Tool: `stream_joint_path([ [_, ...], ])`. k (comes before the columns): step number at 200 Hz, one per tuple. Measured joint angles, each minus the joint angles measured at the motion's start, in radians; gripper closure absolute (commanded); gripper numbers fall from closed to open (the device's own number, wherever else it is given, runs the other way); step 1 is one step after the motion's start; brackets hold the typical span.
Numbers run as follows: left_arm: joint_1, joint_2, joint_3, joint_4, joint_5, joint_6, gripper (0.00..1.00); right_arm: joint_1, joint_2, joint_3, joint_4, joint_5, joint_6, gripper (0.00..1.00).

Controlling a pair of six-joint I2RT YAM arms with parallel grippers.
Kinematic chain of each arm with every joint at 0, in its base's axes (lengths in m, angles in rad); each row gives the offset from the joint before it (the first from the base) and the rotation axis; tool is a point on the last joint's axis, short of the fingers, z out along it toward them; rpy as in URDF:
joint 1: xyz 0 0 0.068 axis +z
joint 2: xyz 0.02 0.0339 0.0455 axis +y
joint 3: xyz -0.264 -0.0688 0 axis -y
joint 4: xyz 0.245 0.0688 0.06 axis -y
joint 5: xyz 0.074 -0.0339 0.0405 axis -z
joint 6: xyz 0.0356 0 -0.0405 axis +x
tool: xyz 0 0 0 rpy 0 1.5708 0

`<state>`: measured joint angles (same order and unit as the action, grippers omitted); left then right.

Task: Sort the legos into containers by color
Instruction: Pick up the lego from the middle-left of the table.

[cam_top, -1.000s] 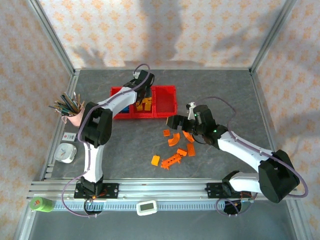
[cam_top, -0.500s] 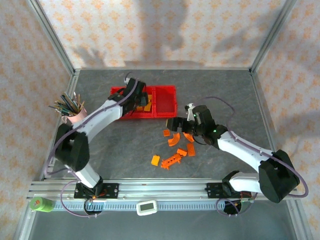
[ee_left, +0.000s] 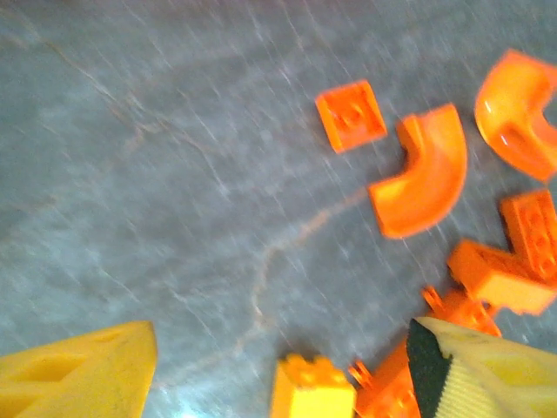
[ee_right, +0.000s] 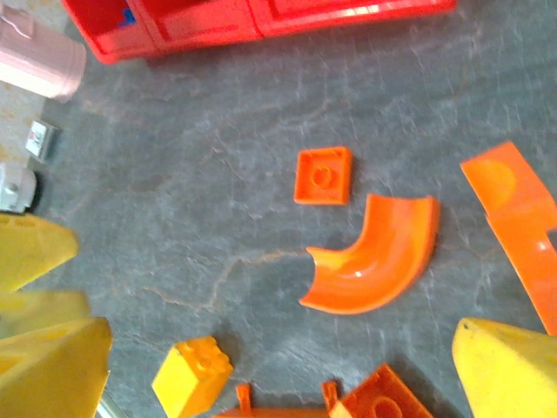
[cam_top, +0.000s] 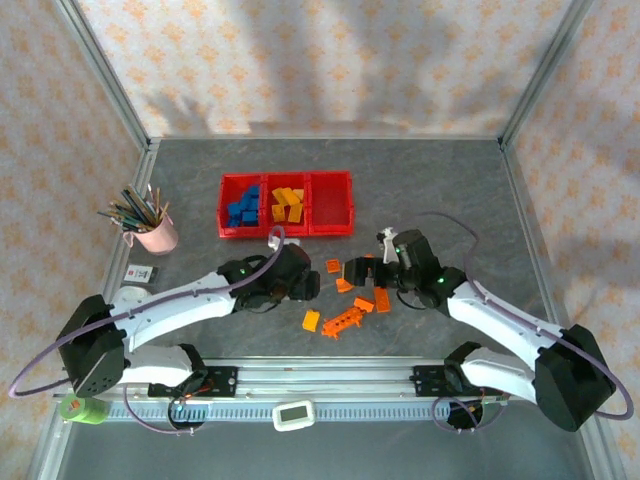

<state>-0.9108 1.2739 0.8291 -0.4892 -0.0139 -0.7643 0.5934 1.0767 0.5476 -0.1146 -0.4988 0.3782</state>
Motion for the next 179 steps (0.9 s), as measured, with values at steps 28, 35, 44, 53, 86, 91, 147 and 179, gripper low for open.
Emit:
stream_joint_path([
  [28, -0.104, 0.05, -0.002, -0.001, 0.011, -0.064, 0.17, 0.0, -0.002, -0.04, 0.0, -0.003, 0.01, 0.0],
  [35, -0.127, 0.073, -0.002, -0.002, 0.011, -0.076, 0.17, 0.0, -0.002, -0.047, 0.003, -0.004, 0.012, 0.0],
  [44, -0.149, 0.102, -0.002, -0.002, 0.011, -0.083, 0.17, 0.0, -0.002, -0.056, 0.006, -0.007, 0.014, 0.0],
  [53, -0.167, 0.129, -0.001, -0.004, 0.01, -0.092, 0.17, 0.0, -0.002, -0.065, 0.01, -0.008, 0.016, 0.0],
  [86, -0.19, 0.209, 0.0, -0.019, 0.006, -0.103, 0.2, 0.0, -0.002, -0.075, 0.01, -0.006, 0.021, 0.0],
  [91, -0.19, 0.218, 0.0, -0.02, 0.005, -0.103, 0.21, 0.0, -0.002, -0.075, 0.01, -0.006, 0.021, 0.0],
  [147, -0.19, 0.282, 0.026, -0.016, -0.02, -0.102, 0.34, 0.0, -0.002, -0.075, 0.01, -0.003, 0.021, 0.0],
  [179, -0.19, 0.305, 0.034, -0.013, -0.043, -0.102, 0.45, 0.0, -0.002, -0.075, 0.01, -0.002, 0.021, 0.0],
])
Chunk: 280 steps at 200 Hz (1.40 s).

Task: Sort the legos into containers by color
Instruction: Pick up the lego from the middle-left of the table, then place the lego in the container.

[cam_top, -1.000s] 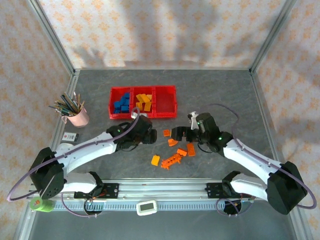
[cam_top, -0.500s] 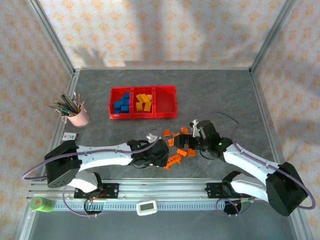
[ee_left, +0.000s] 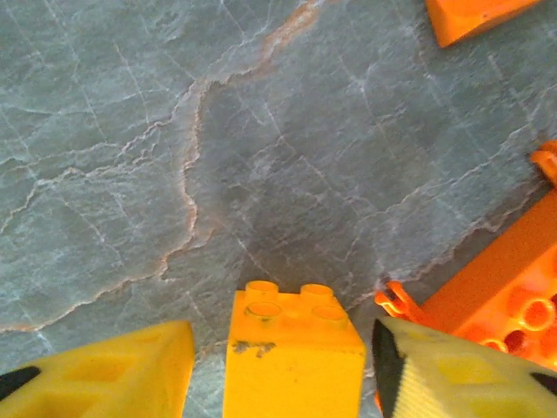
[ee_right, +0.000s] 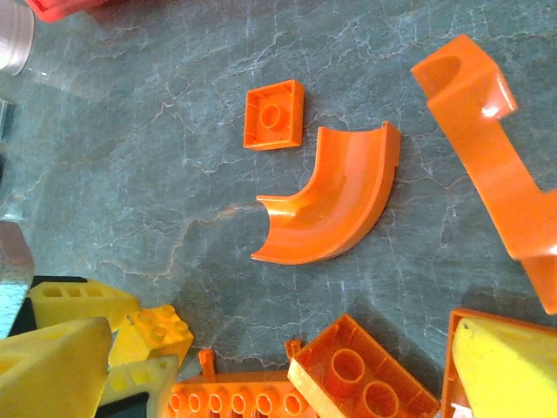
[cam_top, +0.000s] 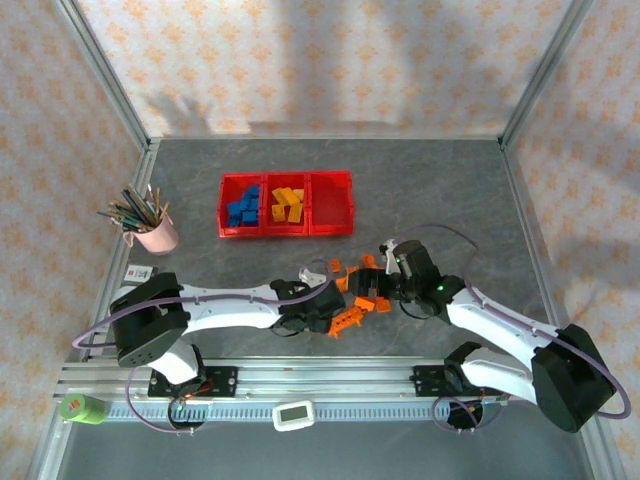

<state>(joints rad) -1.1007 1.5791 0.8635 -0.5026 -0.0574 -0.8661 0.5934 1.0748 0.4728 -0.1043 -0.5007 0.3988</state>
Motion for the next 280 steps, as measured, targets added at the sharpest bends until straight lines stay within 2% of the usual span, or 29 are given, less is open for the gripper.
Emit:
stream_joint_path([
  [36, 0.0, 0.002, 0.0, 0.001, -0.007, 0.001, 0.59, 0.0, 0.0, 0.0, 0.0, 0.003, 0.0, 0.0],
  [67, 0.0, 0.0, -0.001, 0.001, -0.014, -0.001, 0.66, 0.0, 0.0, 0.0, 0.0, 0.003, 0.0, 0.0],
  [124, 0.025, -0.095, -0.003, -0.014, -0.065, -0.001, 0.68, 0.0, -0.009, 0.016, 0.0, 0.002, 0.015, 0.0],
  [158, 0.122, -0.194, 0.013, -0.029, -0.111, 0.018, 0.68, 0.0, -0.012, 0.058, 0.032, -0.022, 0.045, 0.0],
  [210, 0.361, -0.209, 0.148, -0.01, -0.174, 0.135, 0.7, 0.0, 0.063, 0.15, 0.127, -0.023, 0.087, 0.0],
  [244, 0.455, -0.101, 0.269, 0.021, -0.195, 0.208, 0.7, 0.001, 0.11, 0.187, 0.154, 0.013, 0.11, 0.0],
  [280, 0.529, 0.079, 0.4, 0.055, -0.195, 0.275, 0.7, 0.001, 0.141, 0.193, 0.166, 0.039, 0.126, 0.0],
])
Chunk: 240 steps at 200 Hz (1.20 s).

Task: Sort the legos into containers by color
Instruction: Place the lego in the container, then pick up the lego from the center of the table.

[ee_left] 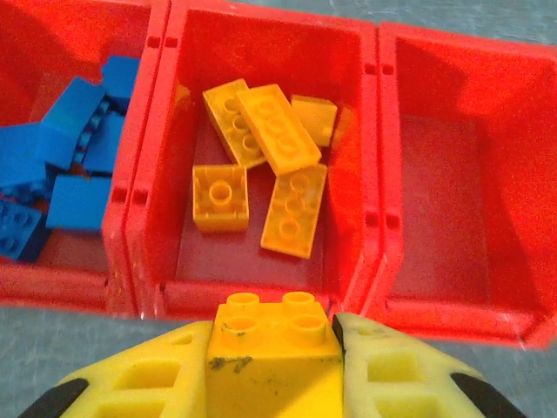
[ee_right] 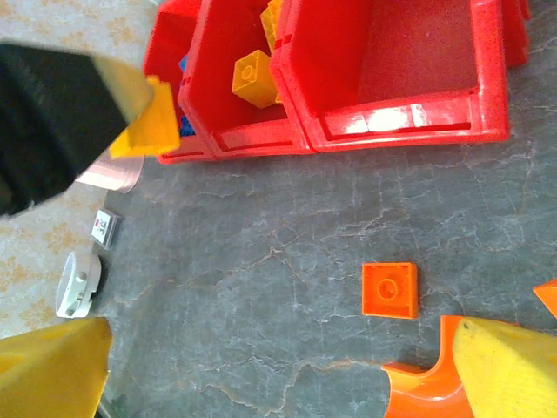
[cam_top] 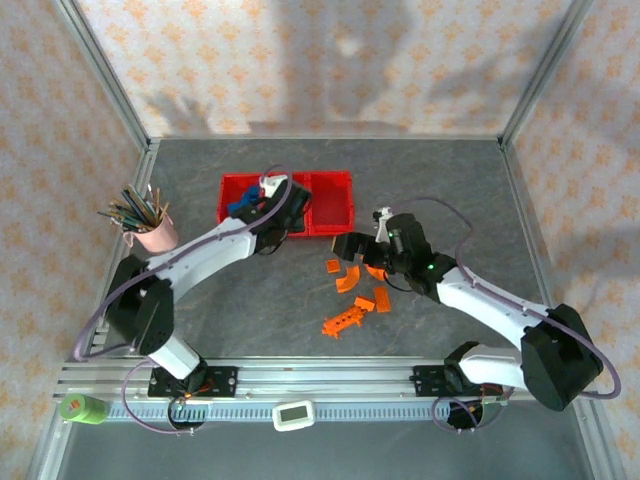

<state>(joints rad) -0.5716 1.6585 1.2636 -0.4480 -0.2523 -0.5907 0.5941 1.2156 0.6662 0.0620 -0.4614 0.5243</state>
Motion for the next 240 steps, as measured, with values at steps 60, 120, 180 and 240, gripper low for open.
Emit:
stream_joint_path([
  [60, 0.092, 0.258, 0.194, 0.04, 0.03, 0.044, 0.61, 0.001, 0.004, 0.005, -0.001, 0.032, 0.0, 0.0],
  [120, 0.094, 0.277, 0.231, 0.032, 0.053, 0.054, 0.45, 0.001, 0.004, 0.006, -0.027, 0.081, -0.012, 0.0],
  [180, 0.093, -0.031, 0.011, 0.082, 0.147, 0.05, 0.35, 0.001, 0.005, 0.055, -0.143, 0.187, -0.061, 0.0],
  [240, -0.005, -0.27, -0.298, 0.158, 0.278, 0.011, 0.23, 0.001, 0.032, 0.067, -0.281, 0.308, -0.111, 0.0],
])
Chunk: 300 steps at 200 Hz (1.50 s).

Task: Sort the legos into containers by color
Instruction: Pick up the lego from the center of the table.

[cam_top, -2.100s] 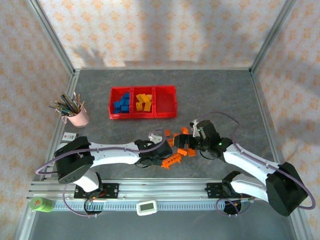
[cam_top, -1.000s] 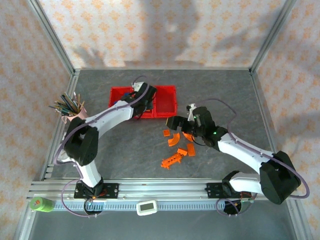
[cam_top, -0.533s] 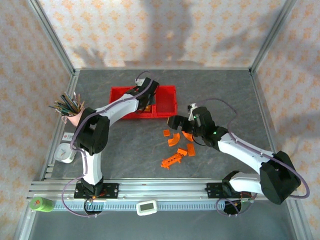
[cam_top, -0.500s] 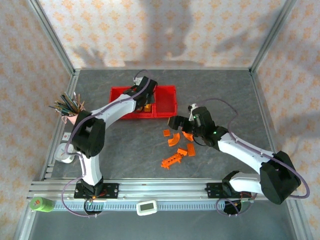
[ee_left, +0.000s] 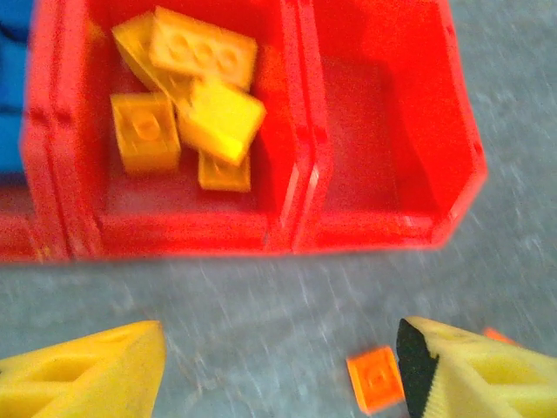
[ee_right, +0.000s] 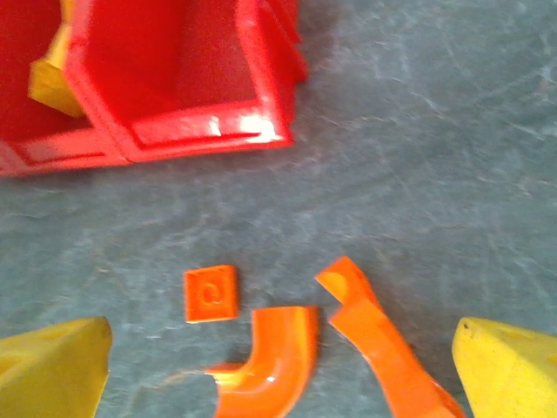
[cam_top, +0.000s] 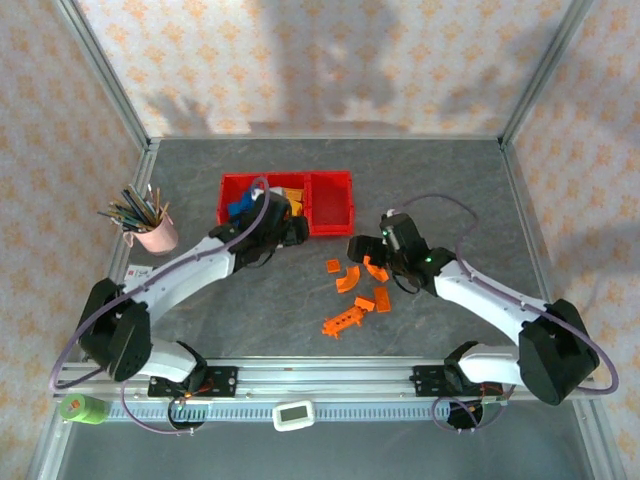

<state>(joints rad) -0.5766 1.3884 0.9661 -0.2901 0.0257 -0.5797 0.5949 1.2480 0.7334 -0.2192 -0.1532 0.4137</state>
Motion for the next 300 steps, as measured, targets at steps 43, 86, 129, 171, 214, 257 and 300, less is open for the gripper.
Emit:
stream_joint_path([
  [43, -0.063, -0.124, -0.129, 0.08, 0.054, -0.062, 0.13, 0.0, 0.056, 0.0, -0.055, 0.034, -0.023, 0.05],
  [86, -0.126, -0.148, -0.191, 0.157, 0.075, -0.126, 0.05, 0.0, 0.113, 0.0, -0.066, 0.03, -0.051, 0.15],
  [129, -0.144, -0.172, -0.255, 0.22, 0.079, -0.185, 0.01, 0.019, 0.143, -0.002, -0.073, 0.024, -0.062, 0.26],
  [171, -0.144, -0.182, -0.281, 0.251, 0.076, -0.225, 0.01, 0.069, 0.149, -0.006, -0.081, 0.034, -0.061, 0.39],
  [214, -0.144, -0.182, -0.281, 0.258, 0.072, -0.235, 0.01, 0.079, 0.152, -0.006, -0.09, 0.072, -0.06, 0.53],
  [257, -0.144, -0.182, -0.281, 0.258, 0.071, -0.235, 0.01, 0.079, 0.173, -0.006, -0.104, 0.111, -0.064, 0.65],
  [300, -0.144, -0.182, -0.281, 0.258, 0.071, -0.235, 0.01, 0.079, 0.199, -0.006, -0.106, 0.116, -0.059, 0.75],
])
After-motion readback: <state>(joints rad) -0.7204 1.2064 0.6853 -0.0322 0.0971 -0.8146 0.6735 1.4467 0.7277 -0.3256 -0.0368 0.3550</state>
